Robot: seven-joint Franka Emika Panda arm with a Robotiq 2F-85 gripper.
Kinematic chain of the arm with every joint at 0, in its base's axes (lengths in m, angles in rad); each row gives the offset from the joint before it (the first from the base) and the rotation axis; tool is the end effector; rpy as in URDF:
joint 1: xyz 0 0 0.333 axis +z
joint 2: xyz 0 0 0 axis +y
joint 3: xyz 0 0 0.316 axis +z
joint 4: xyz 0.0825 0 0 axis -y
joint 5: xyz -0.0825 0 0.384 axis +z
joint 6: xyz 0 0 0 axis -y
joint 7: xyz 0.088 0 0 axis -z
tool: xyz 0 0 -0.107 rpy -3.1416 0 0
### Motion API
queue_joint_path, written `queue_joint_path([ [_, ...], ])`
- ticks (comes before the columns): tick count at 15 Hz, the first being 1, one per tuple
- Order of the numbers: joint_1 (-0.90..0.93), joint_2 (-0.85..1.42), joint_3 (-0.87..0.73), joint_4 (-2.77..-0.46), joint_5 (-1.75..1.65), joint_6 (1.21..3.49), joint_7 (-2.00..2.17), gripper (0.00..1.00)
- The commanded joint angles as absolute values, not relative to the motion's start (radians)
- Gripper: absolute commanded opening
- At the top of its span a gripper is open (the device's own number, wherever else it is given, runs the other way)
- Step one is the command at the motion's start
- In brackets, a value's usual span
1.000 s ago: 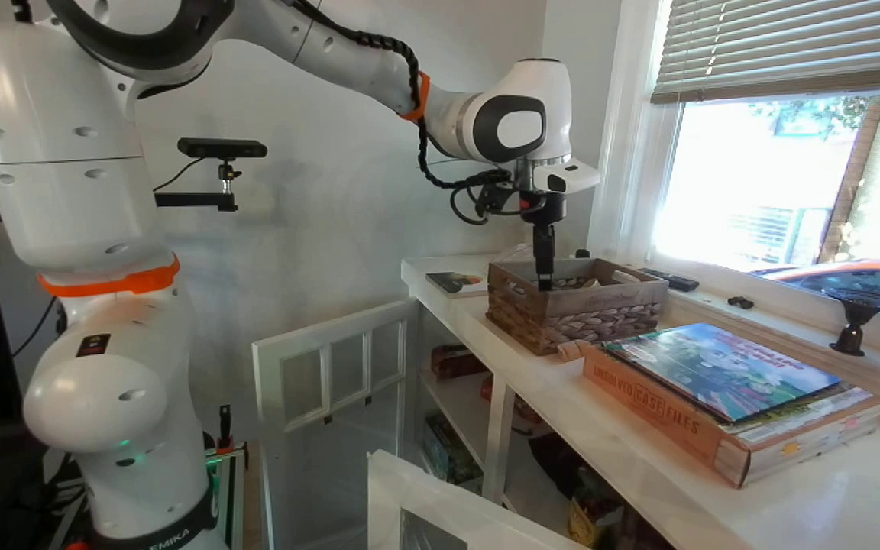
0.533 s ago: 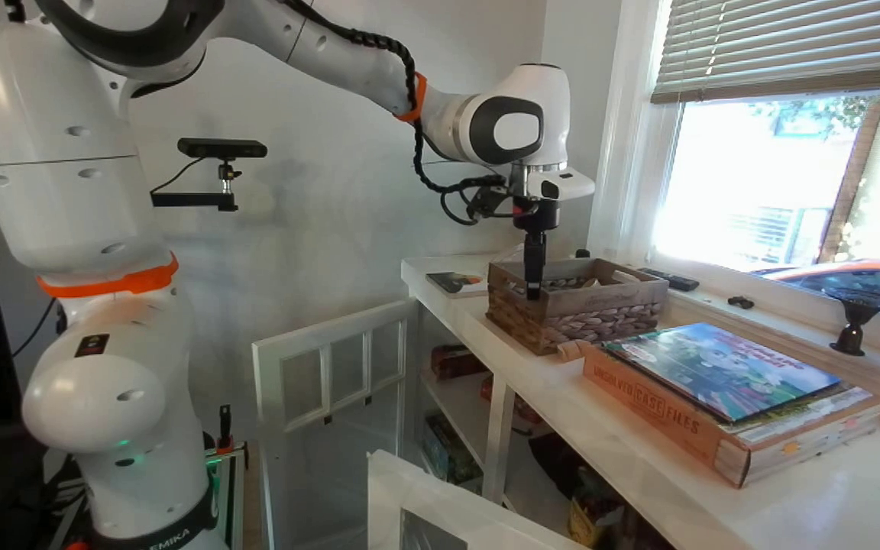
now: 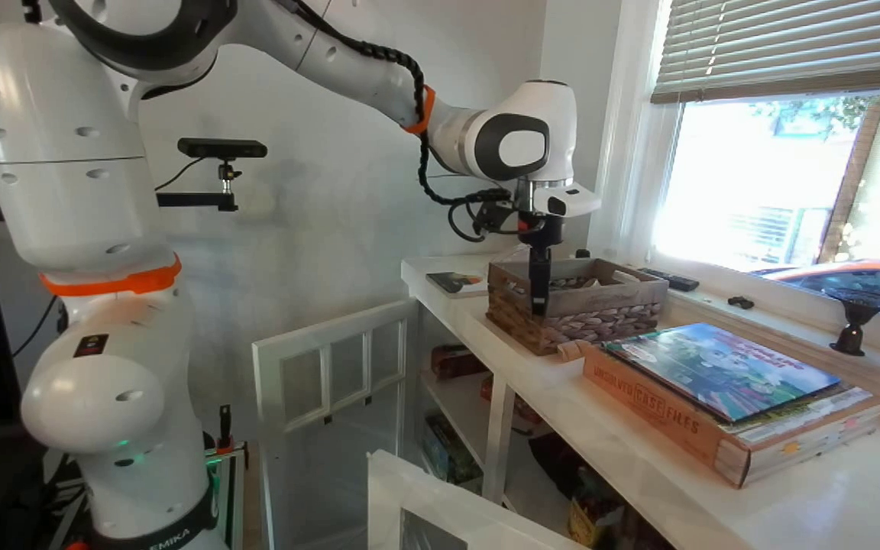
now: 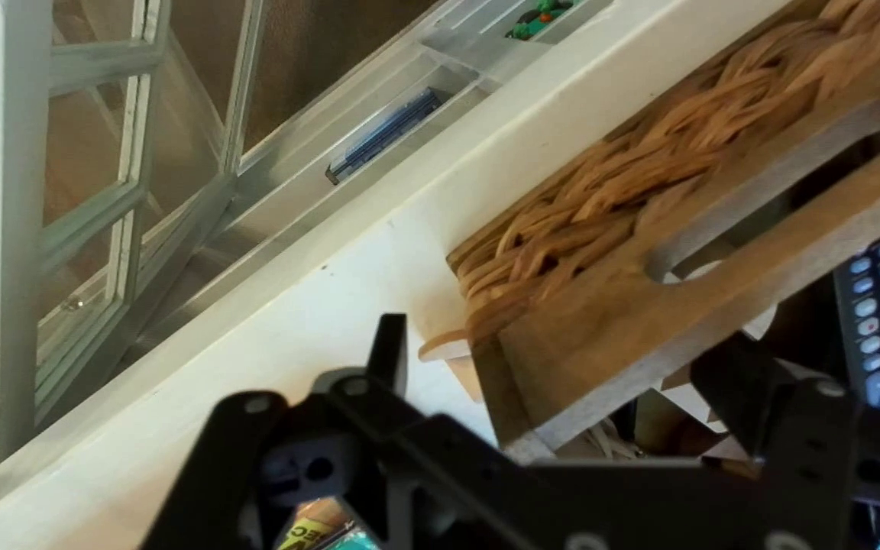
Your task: Put the basket on top of the box.
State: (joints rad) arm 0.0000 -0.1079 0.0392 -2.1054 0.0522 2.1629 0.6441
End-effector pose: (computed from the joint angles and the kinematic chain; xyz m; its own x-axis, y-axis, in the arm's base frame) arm 0.5356 0.0236 0.4812 0.7992 -0.5918 0.1051 -0.5785 -0.8048 -0.1331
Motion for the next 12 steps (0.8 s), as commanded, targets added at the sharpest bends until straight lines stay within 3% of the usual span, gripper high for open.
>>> queue_joint_path([
  [1, 0.001, -0.078, 0.037, -2.102, 0.082, 2.182, 0.618, 0.94],
  [4, 0.005, -0.064, 0.039, -2.096, 0.088, 2.181, 0.619, 0.85],
  [10, 0.01, -0.046, 0.041, -2.078, 0.091, 2.178, 0.622, 0.35],
  [12, 0.008, -0.046, 0.039, -2.076, 0.089, 2.179, 0.625, 0.25],
])
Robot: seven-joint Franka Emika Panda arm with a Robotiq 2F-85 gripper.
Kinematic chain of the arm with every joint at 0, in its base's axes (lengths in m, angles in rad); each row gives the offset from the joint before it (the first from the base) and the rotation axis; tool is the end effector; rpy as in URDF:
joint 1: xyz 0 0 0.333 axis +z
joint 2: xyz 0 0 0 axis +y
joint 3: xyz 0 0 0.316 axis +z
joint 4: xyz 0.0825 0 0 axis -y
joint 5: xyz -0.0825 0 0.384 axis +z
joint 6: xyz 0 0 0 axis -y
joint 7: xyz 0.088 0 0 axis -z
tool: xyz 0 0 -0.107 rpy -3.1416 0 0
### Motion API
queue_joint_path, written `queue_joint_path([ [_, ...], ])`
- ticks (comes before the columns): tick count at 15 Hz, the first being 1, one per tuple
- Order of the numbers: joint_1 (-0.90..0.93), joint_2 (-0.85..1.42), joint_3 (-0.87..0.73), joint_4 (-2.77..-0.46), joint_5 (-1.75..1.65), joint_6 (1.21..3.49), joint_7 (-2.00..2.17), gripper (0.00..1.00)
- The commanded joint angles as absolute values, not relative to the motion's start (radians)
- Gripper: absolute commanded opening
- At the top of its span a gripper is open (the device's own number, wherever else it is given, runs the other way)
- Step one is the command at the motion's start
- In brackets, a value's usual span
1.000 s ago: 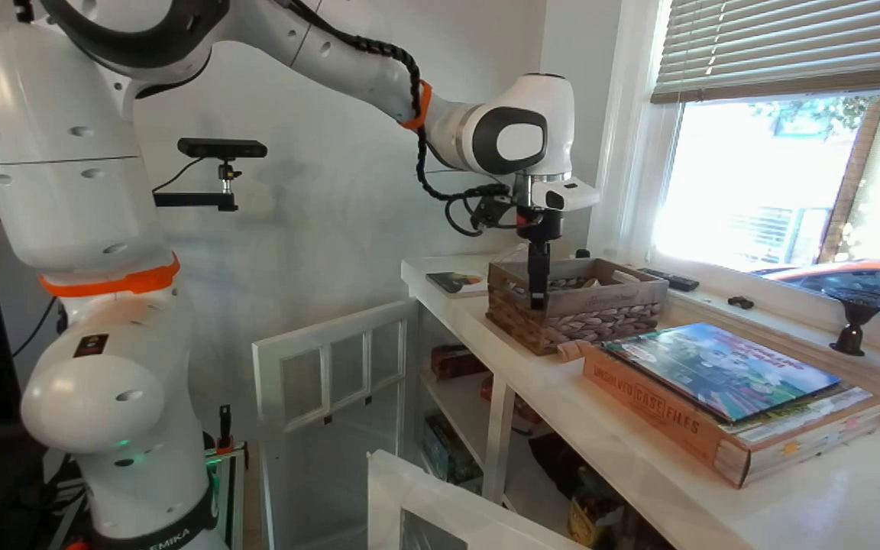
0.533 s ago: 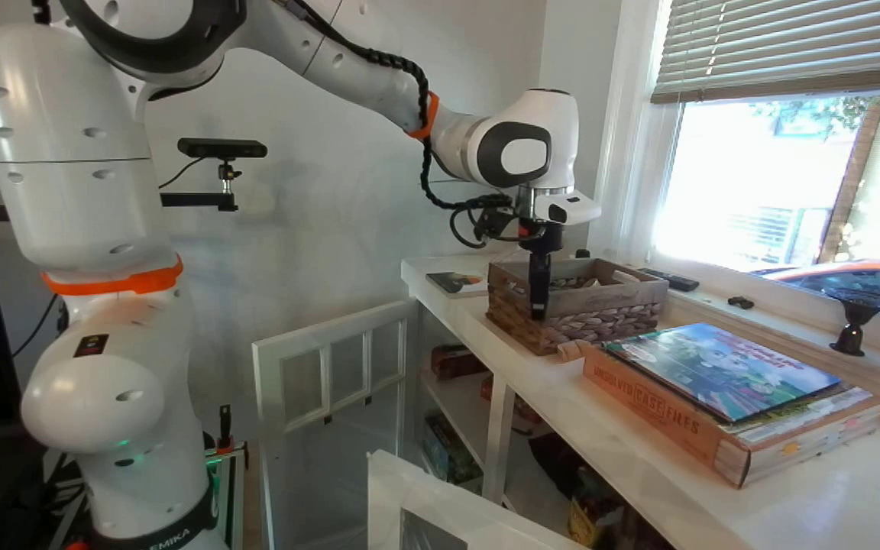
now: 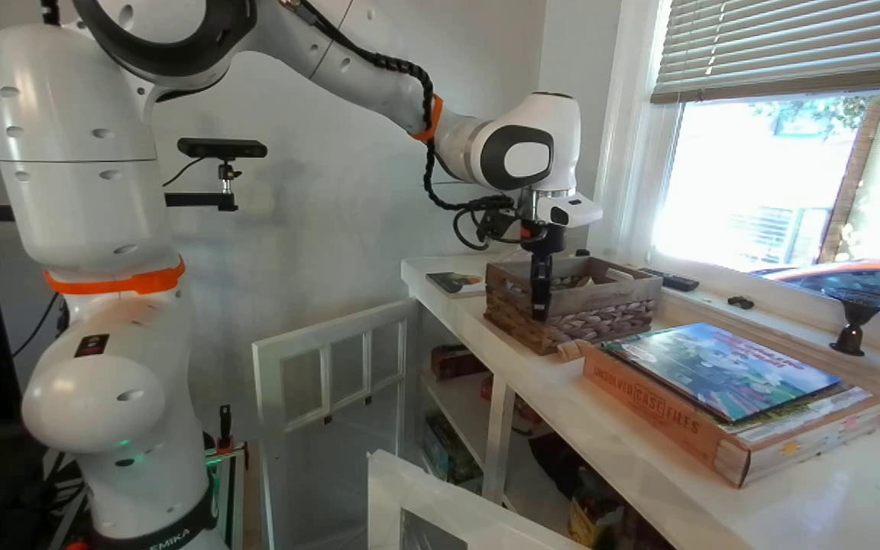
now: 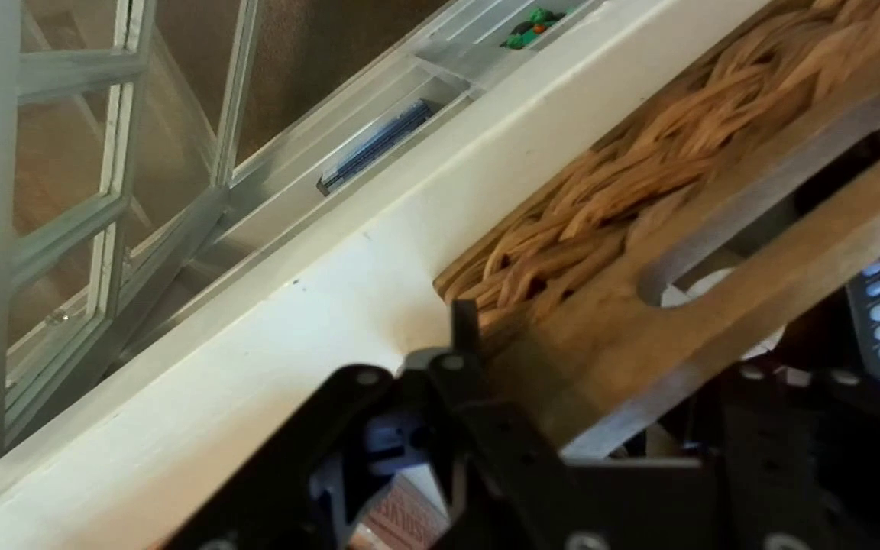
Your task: Put the basket on top of the box.
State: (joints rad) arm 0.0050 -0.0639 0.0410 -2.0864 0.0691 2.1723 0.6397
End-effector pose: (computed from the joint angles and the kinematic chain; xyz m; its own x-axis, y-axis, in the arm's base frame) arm 0.5460 0.0281 0.4676 0.8028 -0.5904 0.0833 -0.5778 -0.8048 -0.1361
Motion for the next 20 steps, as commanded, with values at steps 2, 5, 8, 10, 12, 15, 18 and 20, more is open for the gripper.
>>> queue_joint_path([
  [2, 0.007, -0.044, 0.037, -2.074, 0.087, 2.18, 0.628, 0.19],
  [5, 0.006, -0.041, 0.034, -2.069, 0.086, 2.179, 0.631, 0.13],
  [8, 0.006, -0.042, 0.031, -2.067, 0.081, 2.185, 0.641, 0.1],
  [10, 0.005, -0.045, 0.029, -2.07, 0.08, 2.187, 0.642, 0.06],
  [12, 0.005, -0.048, 0.027, -2.072, 0.087, 2.192, 0.643, 0.07],
  [15, 0.004, -0.053, 0.024, -2.075, 0.094, 2.202, 0.645, 0.06],
  [18, 0.002, -0.056, 0.021, -2.075, 0.1, 2.214, 0.658, 0.05],
  [20, 0.001, -0.058, 0.019, -2.077, 0.109, 2.227, 0.669, 0.04],
])
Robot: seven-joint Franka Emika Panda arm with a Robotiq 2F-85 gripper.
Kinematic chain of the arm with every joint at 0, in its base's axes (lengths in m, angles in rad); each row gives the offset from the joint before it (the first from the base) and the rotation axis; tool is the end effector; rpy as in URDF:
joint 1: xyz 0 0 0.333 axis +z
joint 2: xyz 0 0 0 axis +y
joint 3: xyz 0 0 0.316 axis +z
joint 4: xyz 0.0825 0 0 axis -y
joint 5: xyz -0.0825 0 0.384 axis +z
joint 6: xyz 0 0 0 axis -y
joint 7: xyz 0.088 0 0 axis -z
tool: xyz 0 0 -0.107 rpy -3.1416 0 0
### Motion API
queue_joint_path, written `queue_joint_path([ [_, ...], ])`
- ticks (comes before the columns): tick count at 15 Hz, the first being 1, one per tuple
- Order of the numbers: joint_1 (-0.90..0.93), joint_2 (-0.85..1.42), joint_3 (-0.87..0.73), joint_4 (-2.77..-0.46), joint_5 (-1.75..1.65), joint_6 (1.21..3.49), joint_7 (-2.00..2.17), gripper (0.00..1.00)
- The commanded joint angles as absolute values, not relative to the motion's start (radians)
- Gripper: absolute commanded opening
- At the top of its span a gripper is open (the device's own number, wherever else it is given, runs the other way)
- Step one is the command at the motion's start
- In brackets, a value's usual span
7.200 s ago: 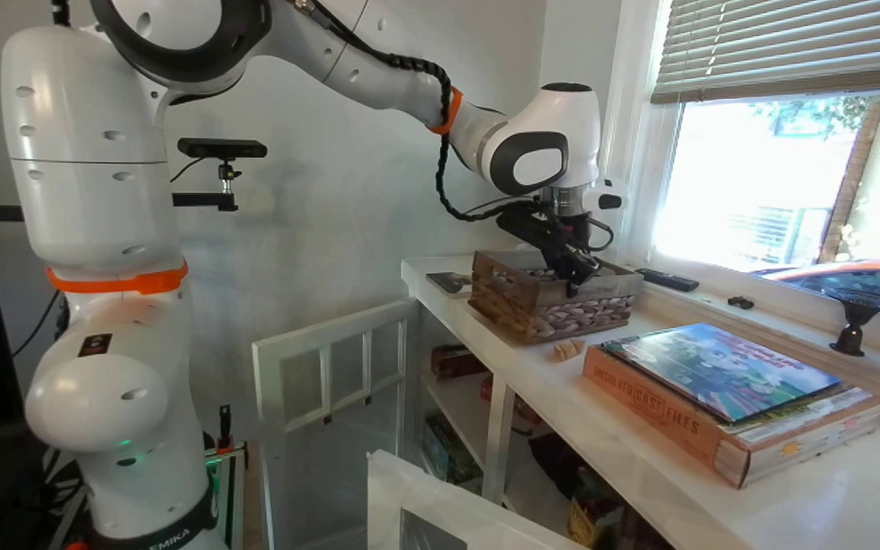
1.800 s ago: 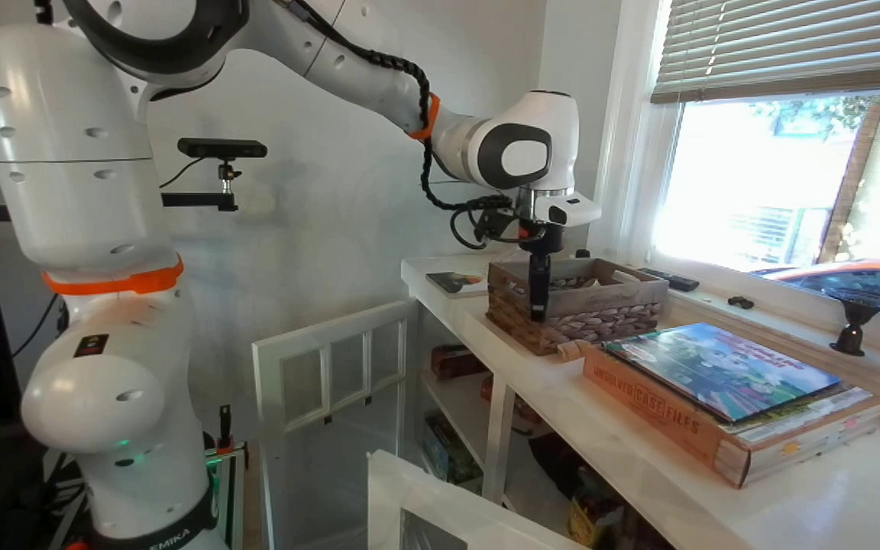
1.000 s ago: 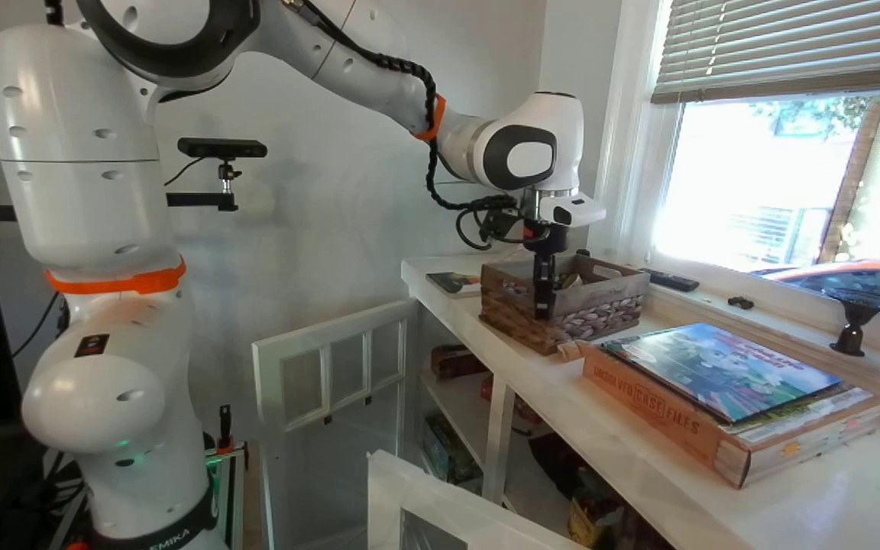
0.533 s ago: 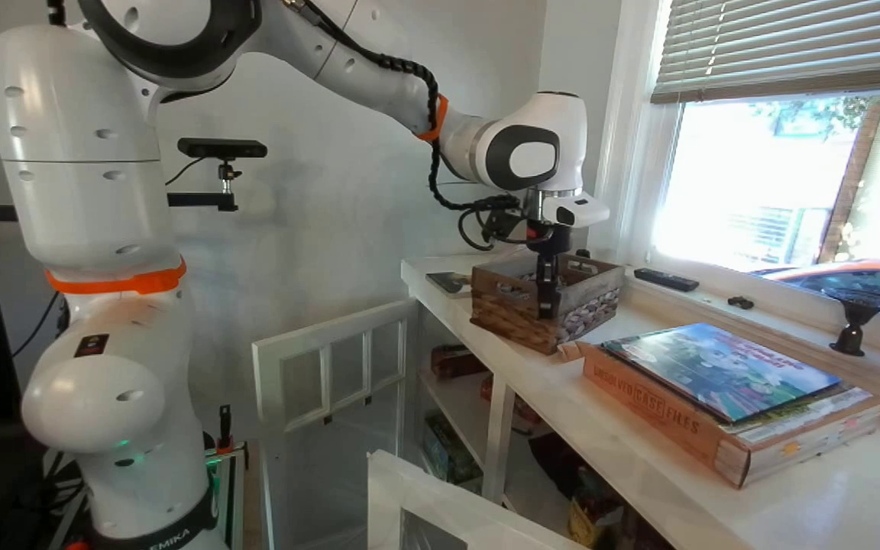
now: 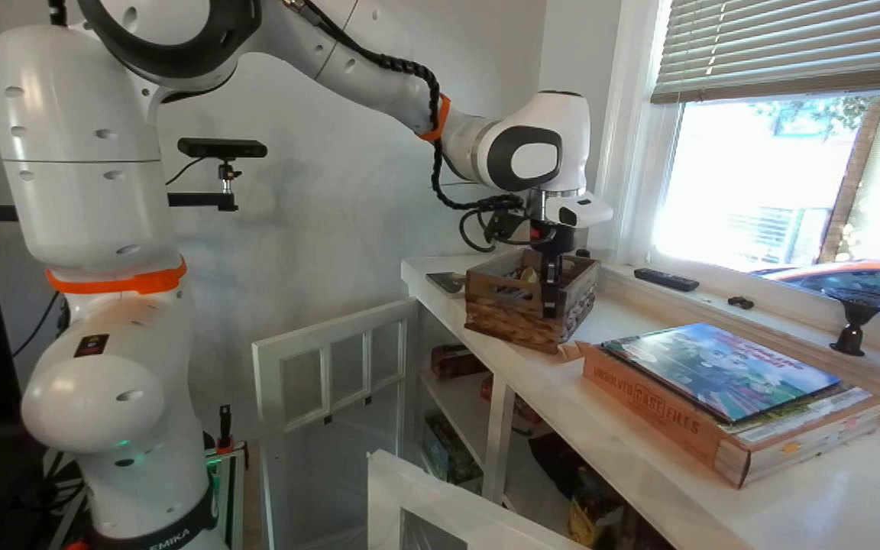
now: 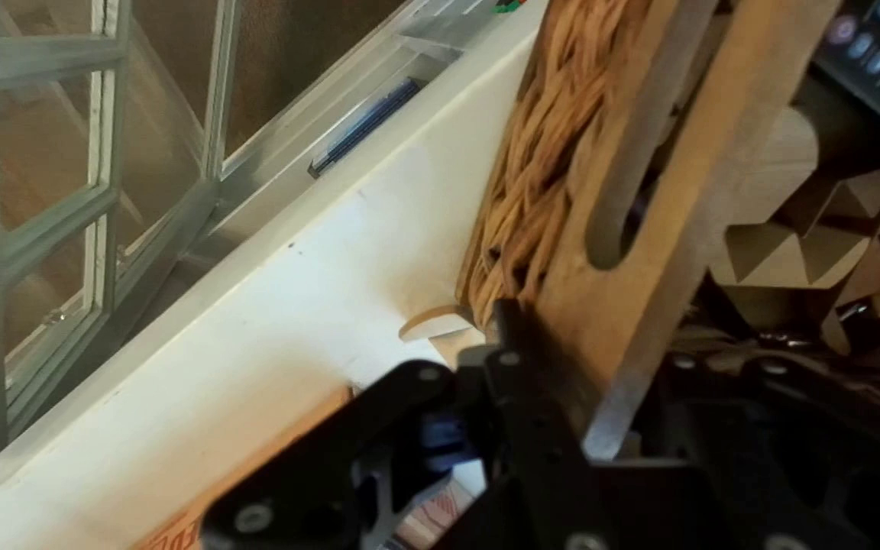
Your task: Put the basket on top of the box.
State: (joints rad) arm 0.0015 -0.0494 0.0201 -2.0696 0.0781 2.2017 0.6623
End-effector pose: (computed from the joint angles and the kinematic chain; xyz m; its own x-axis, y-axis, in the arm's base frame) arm 0.5542 0.0148 0.4709 0.7680 -0.6328 0.0985 -0.6146 -0.7715 -0.1647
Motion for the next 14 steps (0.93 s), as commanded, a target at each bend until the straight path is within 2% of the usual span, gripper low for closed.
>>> queue_joint_path([
  [1, 0.0, -0.06, 0.018, -2.078, 0.117, 2.239, 0.676, 0.05],
  [14, -0.004, -0.072, 0.005, -2.086, 0.181, 2.312, 0.739, 0.04],
])
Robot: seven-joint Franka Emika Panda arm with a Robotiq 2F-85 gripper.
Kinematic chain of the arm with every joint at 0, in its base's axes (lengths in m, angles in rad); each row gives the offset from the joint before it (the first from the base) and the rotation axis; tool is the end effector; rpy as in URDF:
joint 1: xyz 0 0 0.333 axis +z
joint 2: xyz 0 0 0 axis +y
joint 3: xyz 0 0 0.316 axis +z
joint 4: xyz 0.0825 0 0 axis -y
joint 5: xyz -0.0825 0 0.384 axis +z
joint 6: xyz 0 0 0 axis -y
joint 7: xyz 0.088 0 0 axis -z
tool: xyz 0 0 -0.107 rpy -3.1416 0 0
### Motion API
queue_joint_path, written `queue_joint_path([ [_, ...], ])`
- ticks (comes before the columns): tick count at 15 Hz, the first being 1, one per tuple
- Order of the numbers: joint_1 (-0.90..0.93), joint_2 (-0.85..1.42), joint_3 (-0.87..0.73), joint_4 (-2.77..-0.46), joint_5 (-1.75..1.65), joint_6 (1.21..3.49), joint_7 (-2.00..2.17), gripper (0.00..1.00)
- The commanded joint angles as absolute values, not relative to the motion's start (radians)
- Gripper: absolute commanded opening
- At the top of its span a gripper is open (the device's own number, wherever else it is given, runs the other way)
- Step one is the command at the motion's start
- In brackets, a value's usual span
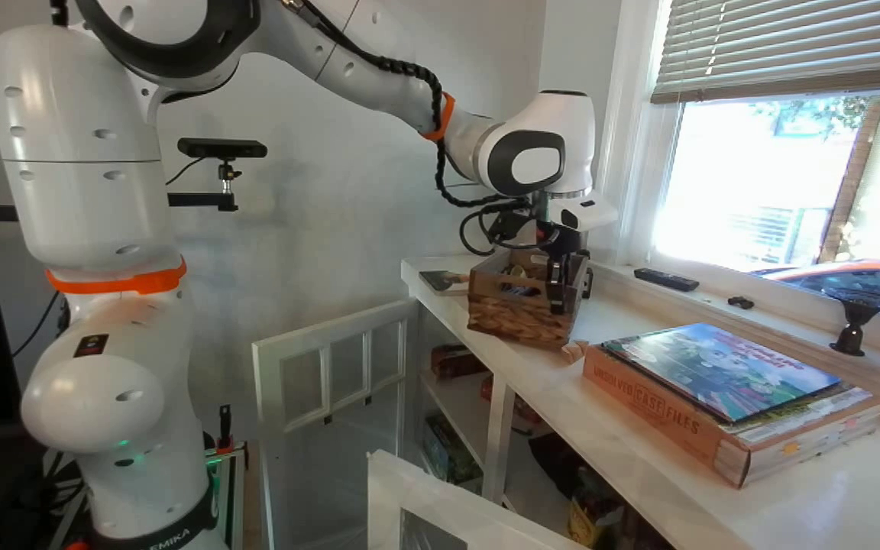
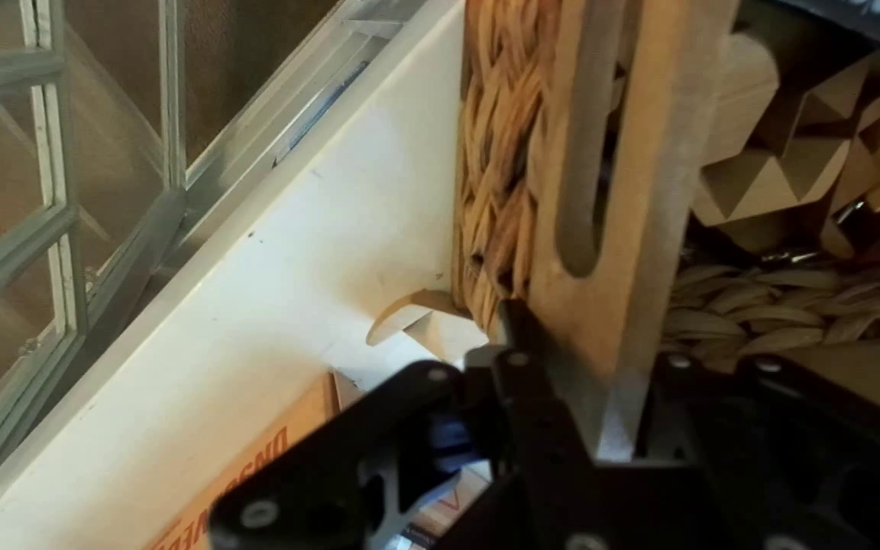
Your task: Put the basket on top of the box.
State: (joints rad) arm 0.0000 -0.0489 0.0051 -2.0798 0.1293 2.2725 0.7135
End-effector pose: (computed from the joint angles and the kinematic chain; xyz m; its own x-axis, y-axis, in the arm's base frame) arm 0.5588 0.0061 0.4734 0.6985 -0.7084 0.1018 -0.6736 -0.6988 -0.2406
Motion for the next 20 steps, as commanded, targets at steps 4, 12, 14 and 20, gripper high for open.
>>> queue_joint_path([
  [4, -0.003, -0.086, 0.004, -2.091, 0.185, 2.343, 0.767, 0.04],
  [12, -0.016, -0.164, -0.001, -2.097, 0.181, 2.342, 0.815, 0.04],
  [14, -0.025, -0.184, -0.005, -2.097, 0.184, 2.339, 0.825, 0.04],
  [20, -0.063, -0.222, -0.024, -2.101, 0.191, 2.337, 0.859, 0.04],
])
